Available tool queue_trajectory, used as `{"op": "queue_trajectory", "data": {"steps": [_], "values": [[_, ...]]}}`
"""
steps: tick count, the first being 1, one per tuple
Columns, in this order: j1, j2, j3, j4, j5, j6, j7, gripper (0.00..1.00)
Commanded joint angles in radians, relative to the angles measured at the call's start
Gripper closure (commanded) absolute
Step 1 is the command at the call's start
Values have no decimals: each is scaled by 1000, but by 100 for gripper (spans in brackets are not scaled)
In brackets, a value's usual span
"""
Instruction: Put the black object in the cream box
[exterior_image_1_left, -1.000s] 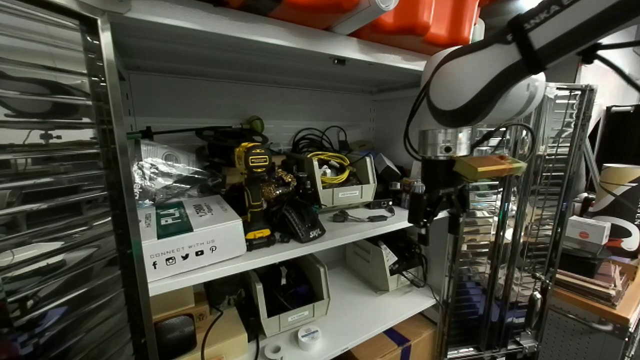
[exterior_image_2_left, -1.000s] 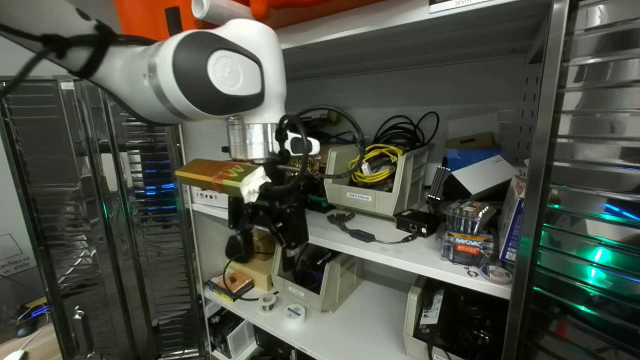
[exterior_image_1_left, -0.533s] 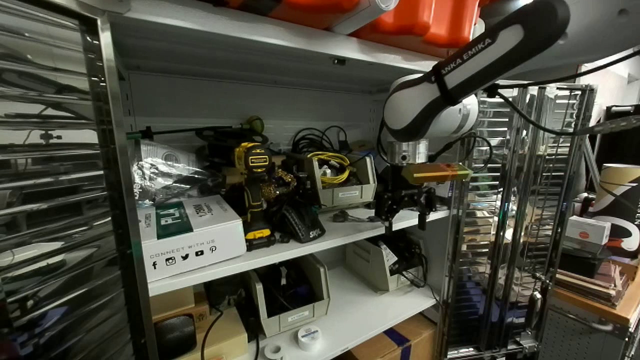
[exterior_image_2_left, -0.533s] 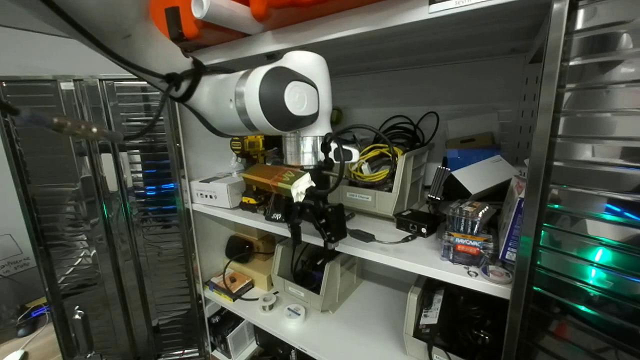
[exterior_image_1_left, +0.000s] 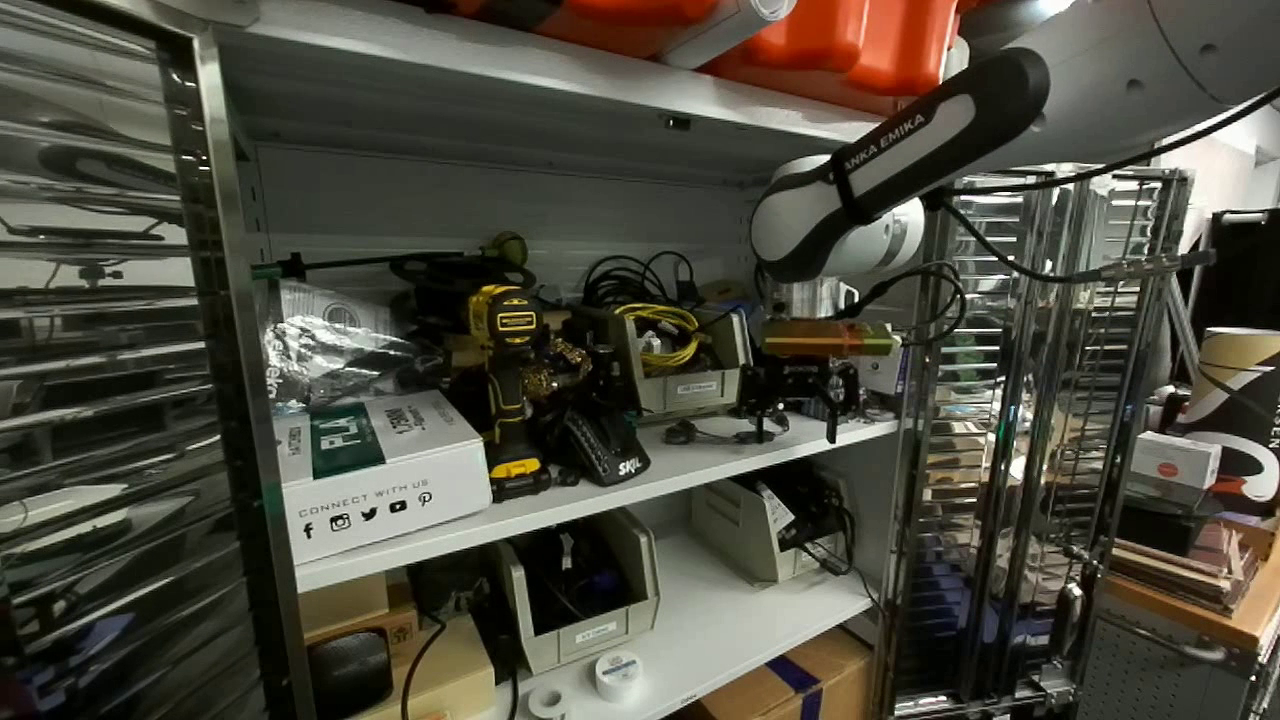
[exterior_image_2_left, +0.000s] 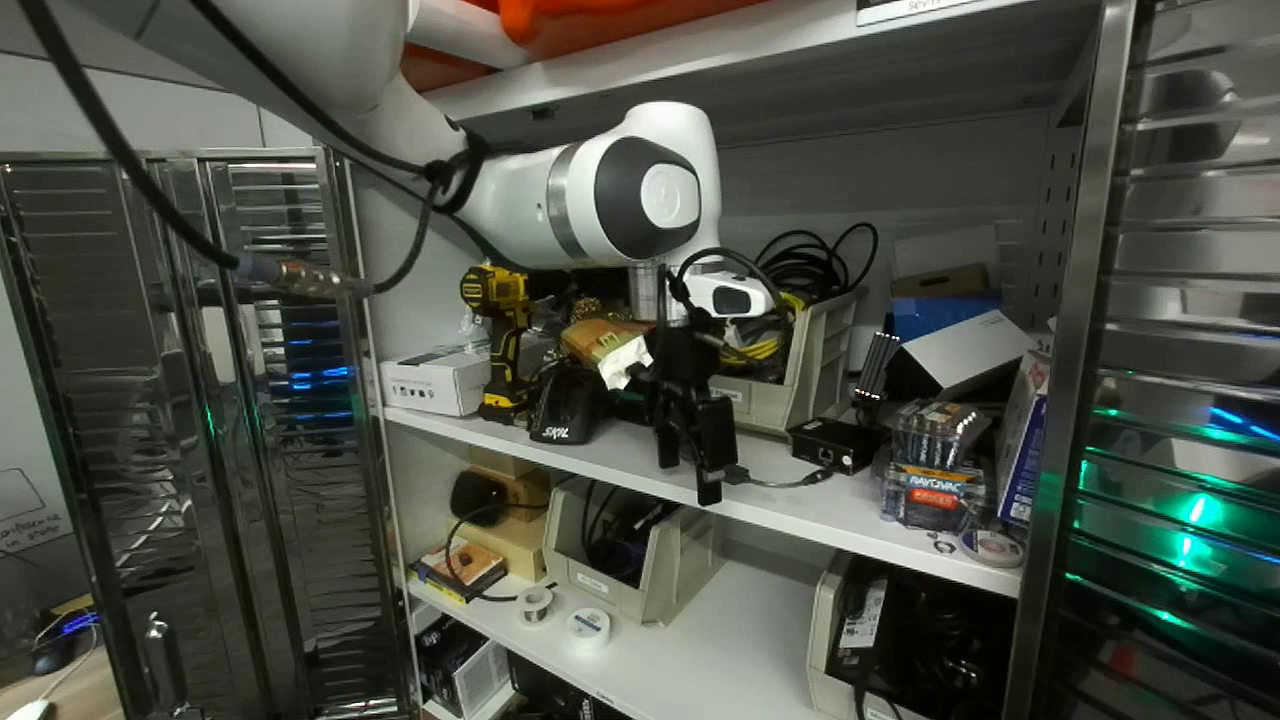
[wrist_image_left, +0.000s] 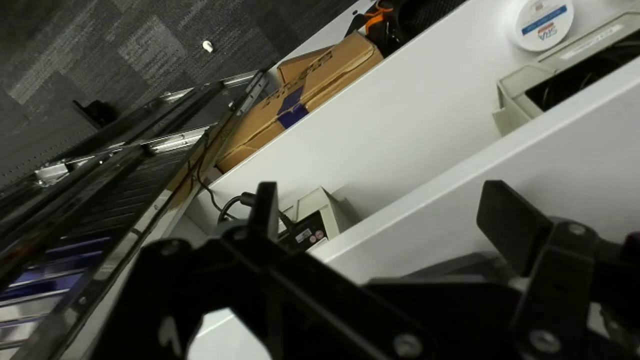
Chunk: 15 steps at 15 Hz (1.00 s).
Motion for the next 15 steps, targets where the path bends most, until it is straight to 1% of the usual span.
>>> {"op": "queue_trajectory", "data": {"steps": [1,9,12,15], "values": [[21,65,-23,108,1,-26,129,0],[51,164,-29,237,-9,18,356,0],[60,178,-36,260,-23,26,405,0],[59,190,-43,276,-29,9,425,0]]}}
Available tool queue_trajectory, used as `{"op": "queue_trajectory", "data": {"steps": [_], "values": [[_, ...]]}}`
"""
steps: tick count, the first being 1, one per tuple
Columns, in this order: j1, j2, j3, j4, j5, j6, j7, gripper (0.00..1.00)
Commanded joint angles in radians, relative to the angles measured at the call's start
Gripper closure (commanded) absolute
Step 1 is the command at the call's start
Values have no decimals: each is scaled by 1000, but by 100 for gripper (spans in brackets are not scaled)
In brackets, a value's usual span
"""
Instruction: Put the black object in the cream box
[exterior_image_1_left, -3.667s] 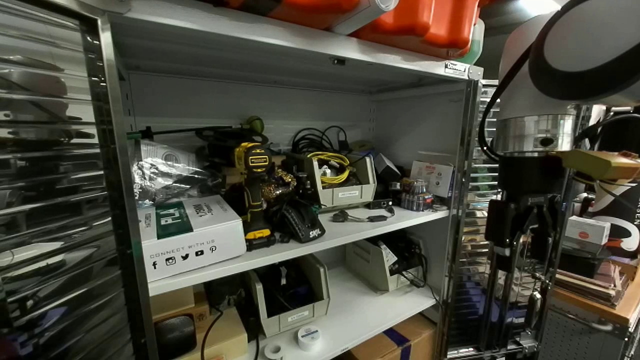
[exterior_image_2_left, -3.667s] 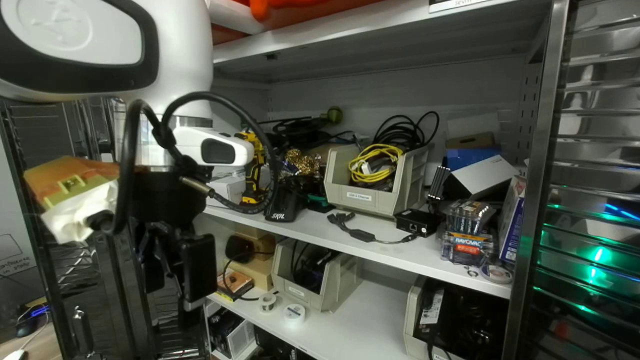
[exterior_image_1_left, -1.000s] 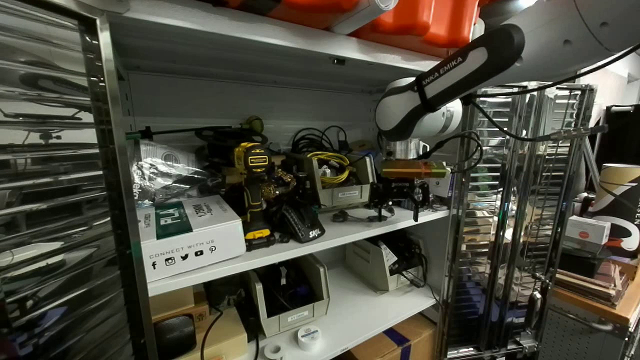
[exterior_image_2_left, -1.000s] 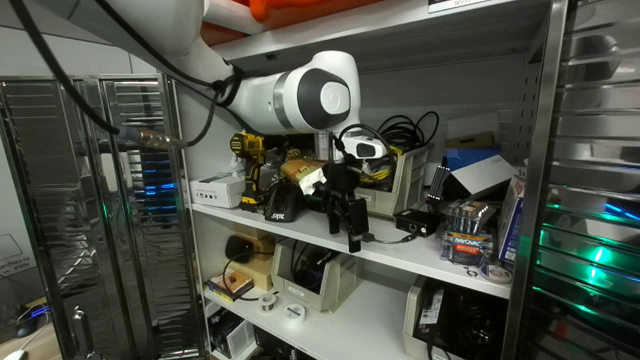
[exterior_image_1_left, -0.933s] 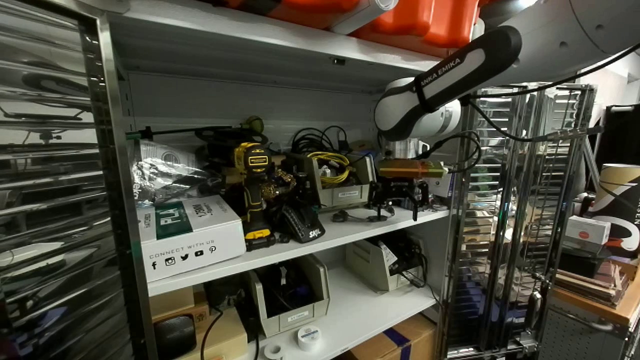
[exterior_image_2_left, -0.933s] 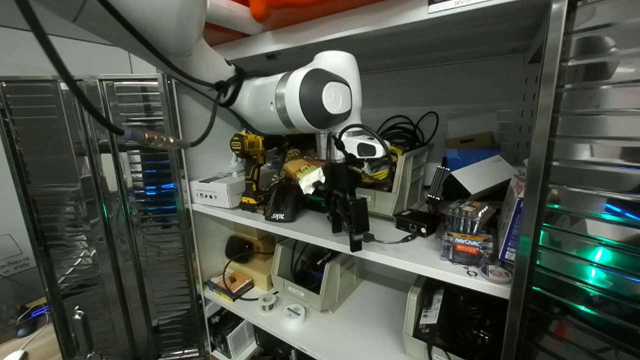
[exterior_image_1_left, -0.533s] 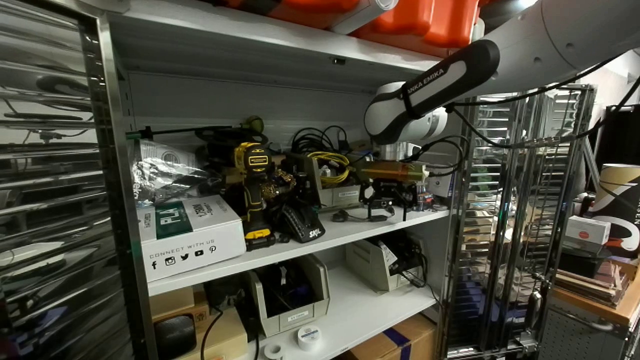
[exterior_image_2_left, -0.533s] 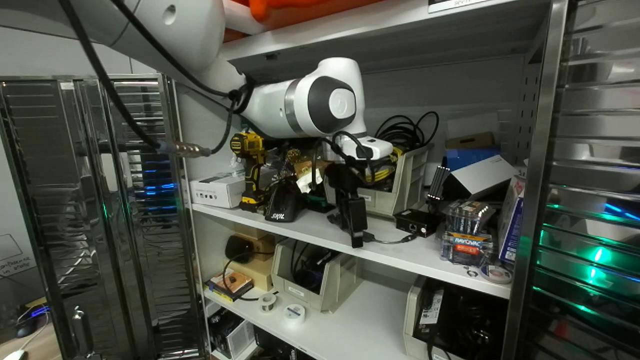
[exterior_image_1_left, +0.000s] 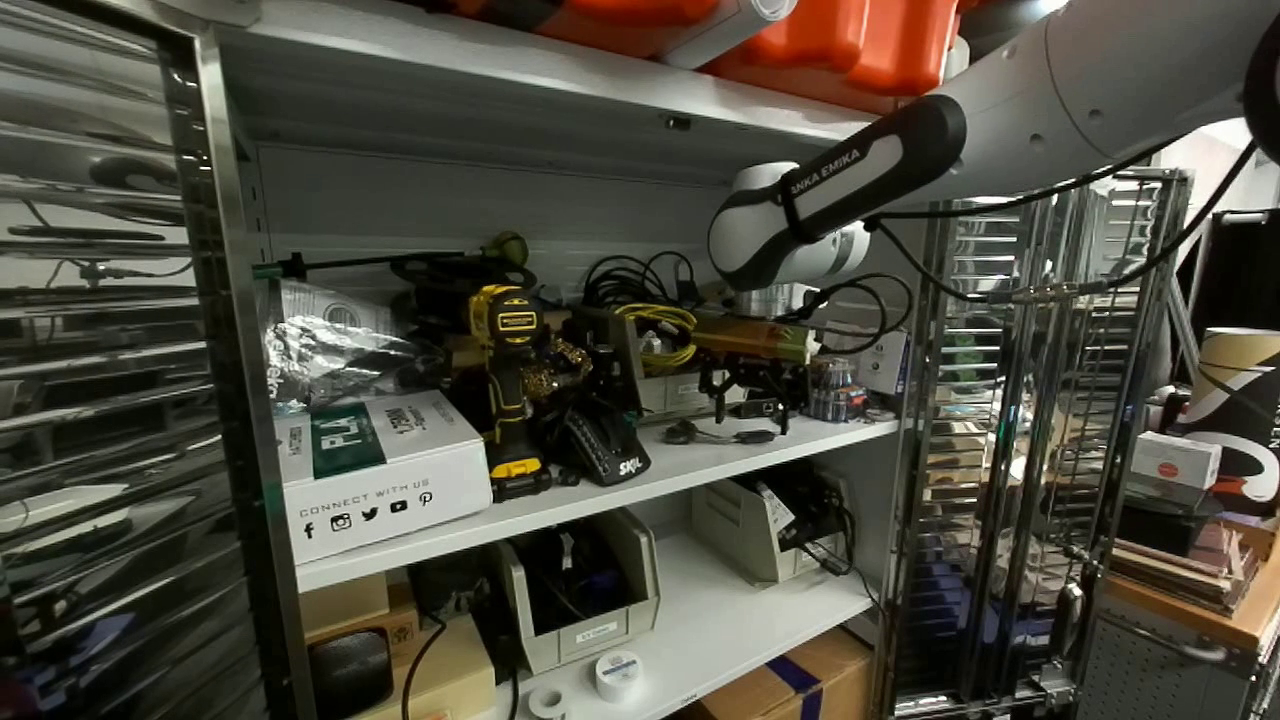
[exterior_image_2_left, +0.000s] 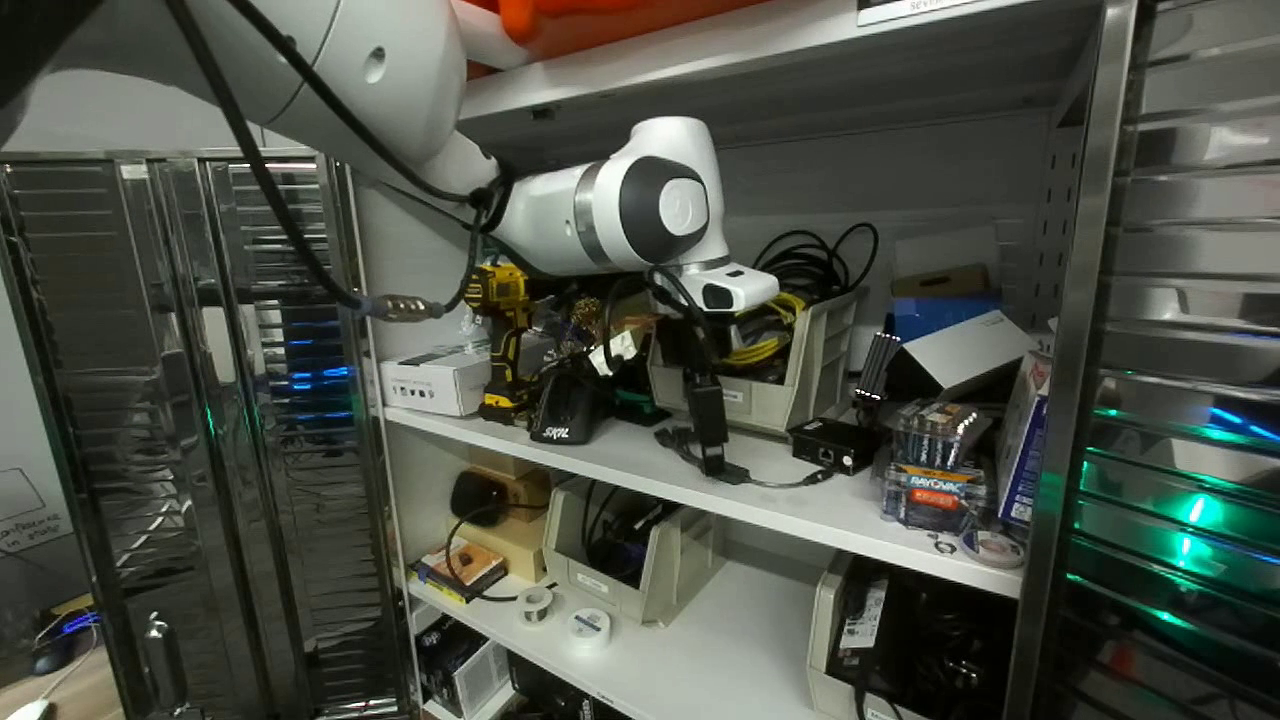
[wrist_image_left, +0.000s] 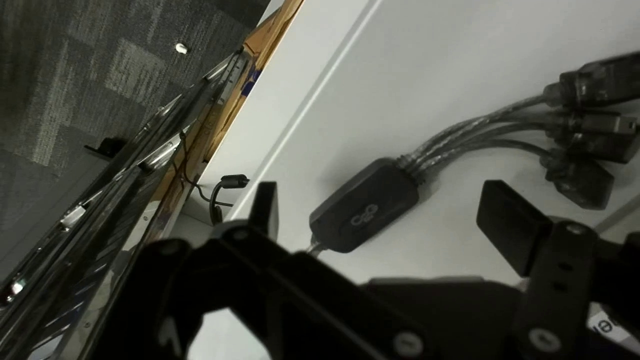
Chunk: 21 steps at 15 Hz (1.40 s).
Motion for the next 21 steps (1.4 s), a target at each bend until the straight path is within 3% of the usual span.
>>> {"op": "queue_trajectory", "data": {"steps": [1,10,12,15,19,20,21], "values": [[14,36,-24,61,-21,-16,45,0],[17,115,-37,139,-32,-33,45,0],[15,118,-35,148,-34,-45,34,25],[14,110,-32,152,-37,-60,26,51],[12,104,-27,145,-40,-89,-3,81],[12,101,-26,138,-41,-88,-9,87],[12,89,-24,122,-40,-80,-19,86]]}}
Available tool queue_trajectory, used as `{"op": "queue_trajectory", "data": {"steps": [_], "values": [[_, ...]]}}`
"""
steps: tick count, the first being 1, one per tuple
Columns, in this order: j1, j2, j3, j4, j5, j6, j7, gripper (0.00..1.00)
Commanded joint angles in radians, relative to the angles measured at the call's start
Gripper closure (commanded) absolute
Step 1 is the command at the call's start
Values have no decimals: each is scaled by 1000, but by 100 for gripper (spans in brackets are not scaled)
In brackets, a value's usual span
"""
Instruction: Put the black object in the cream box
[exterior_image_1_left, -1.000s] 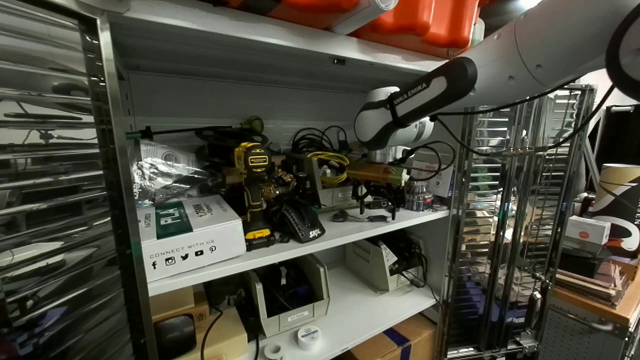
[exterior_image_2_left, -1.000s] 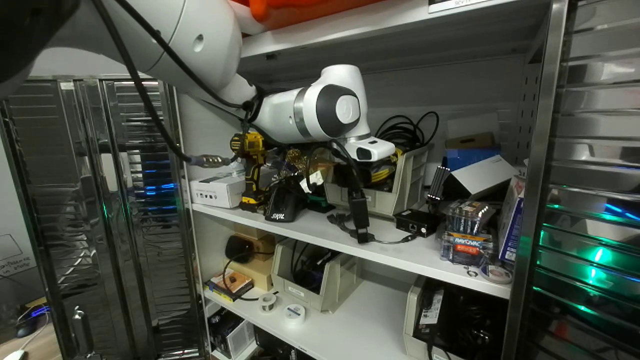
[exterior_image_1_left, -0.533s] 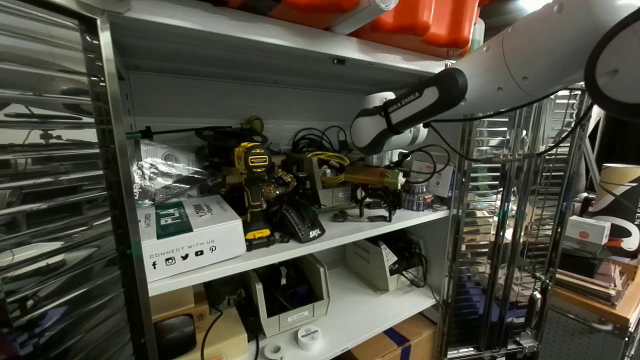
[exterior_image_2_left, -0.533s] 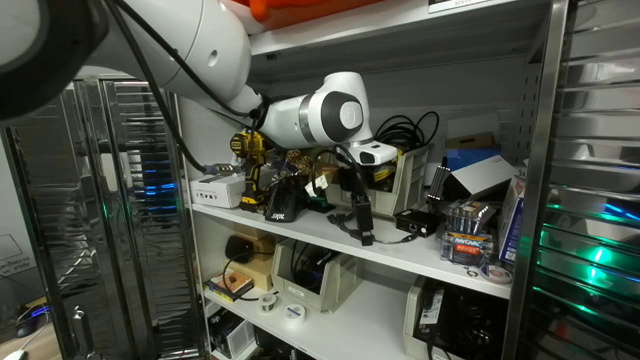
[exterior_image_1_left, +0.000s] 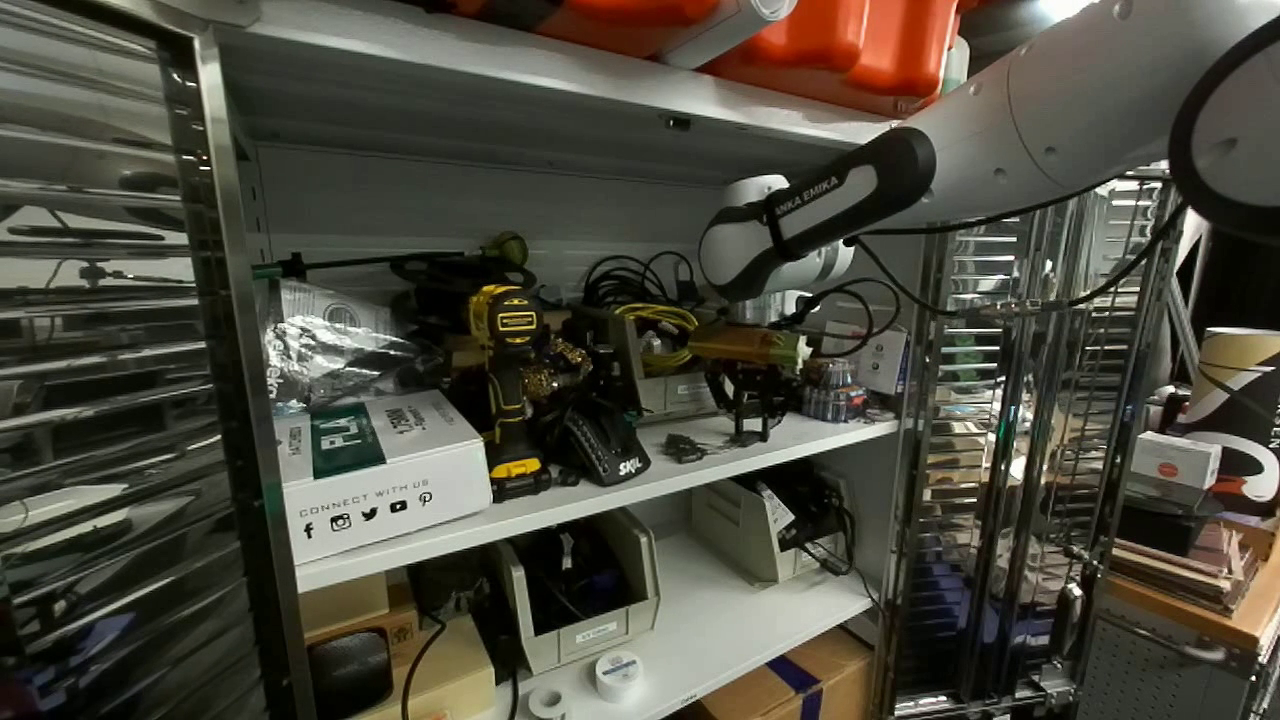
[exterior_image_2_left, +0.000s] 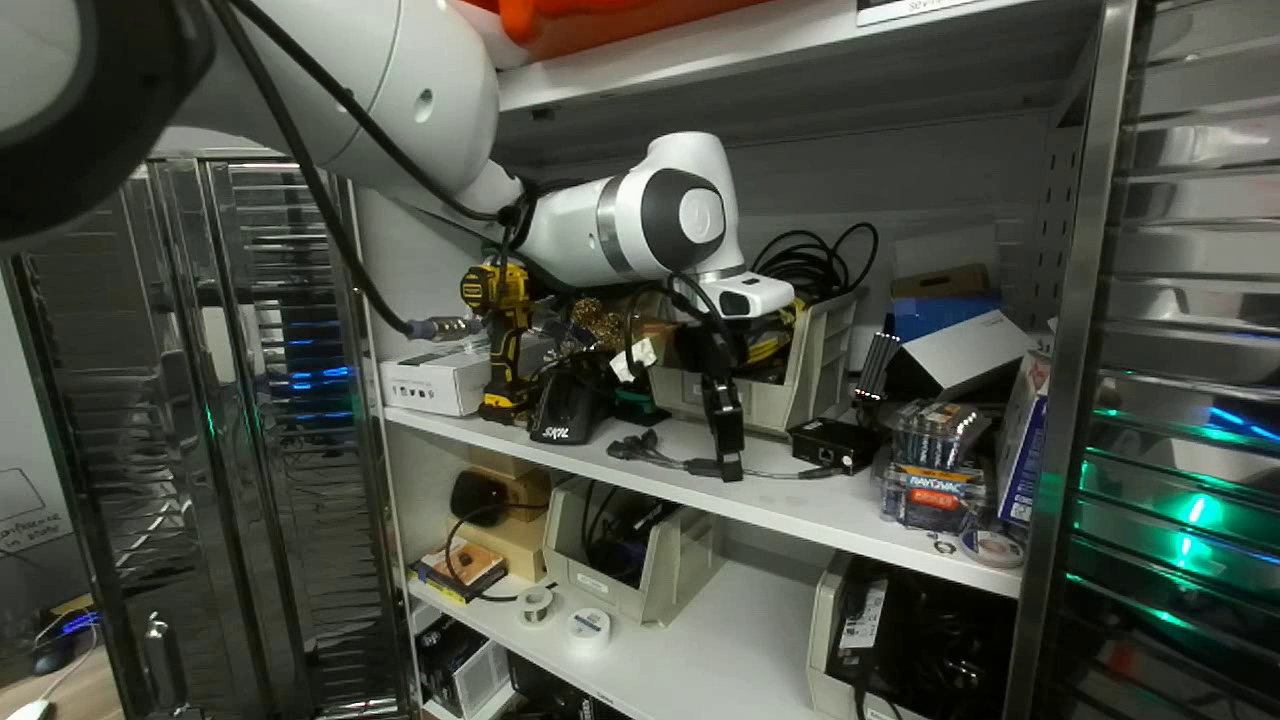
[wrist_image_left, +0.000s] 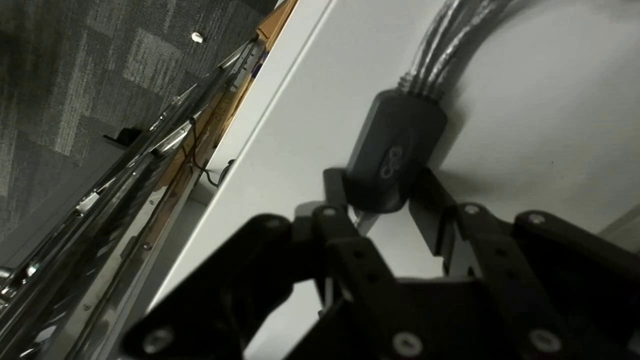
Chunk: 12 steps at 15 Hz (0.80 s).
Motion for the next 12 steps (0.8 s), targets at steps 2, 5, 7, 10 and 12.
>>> {"op": "queue_trajectory", "data": {"steps": [2,5,7,10,12], "values": [[8,-28,-3,-32,-15,-10,-50,84],[12,-91,-8,-111,-22,36,-55,84],[19,-154,-16,-193,-39,90,-30,85],[26,-250,-28,-319,-78,194,39,85],[21,-301,-30,-385,-88,271,108,85]]}}
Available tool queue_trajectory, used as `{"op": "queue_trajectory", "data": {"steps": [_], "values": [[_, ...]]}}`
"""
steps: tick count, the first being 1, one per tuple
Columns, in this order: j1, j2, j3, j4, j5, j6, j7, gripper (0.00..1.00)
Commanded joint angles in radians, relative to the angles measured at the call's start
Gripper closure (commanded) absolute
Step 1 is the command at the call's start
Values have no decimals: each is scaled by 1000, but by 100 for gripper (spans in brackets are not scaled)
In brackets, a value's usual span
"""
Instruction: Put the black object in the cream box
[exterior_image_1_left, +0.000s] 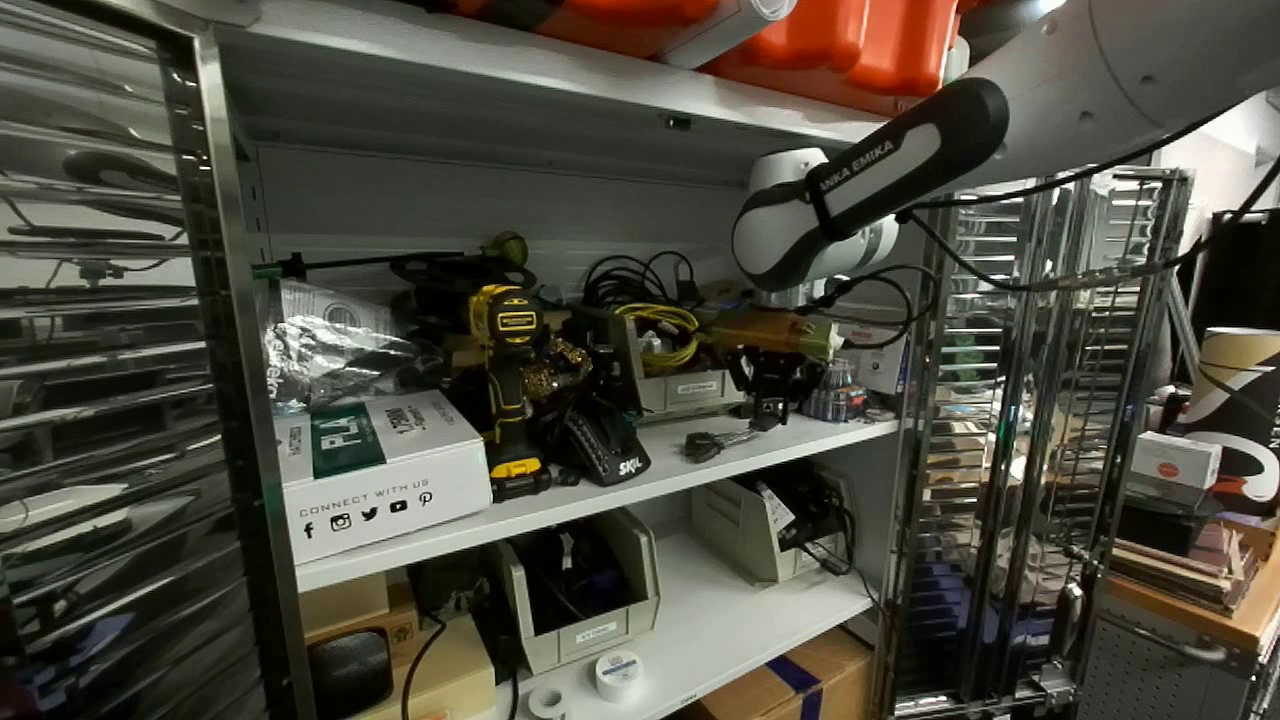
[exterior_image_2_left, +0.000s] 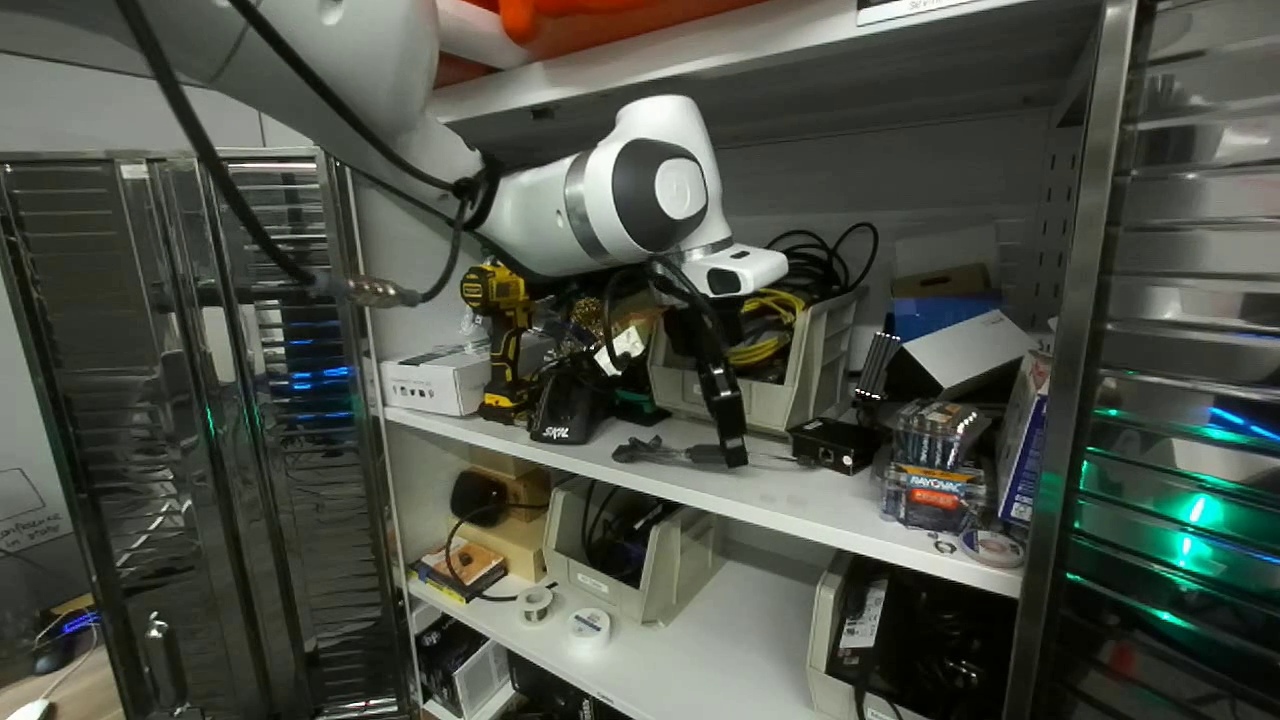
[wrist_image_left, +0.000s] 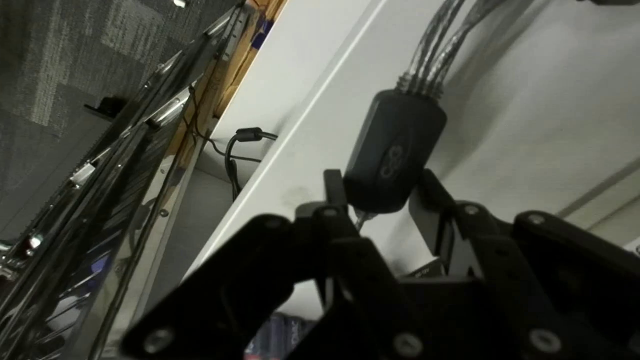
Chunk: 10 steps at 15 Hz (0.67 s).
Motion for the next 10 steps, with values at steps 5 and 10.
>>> {"op": "queue_trajectory", "data": {"steps": [5,10], "values": [[13,-201,-17,-268,-91,335,260,85],[42,-256,-38,-346,-351,548,478,85]]}}
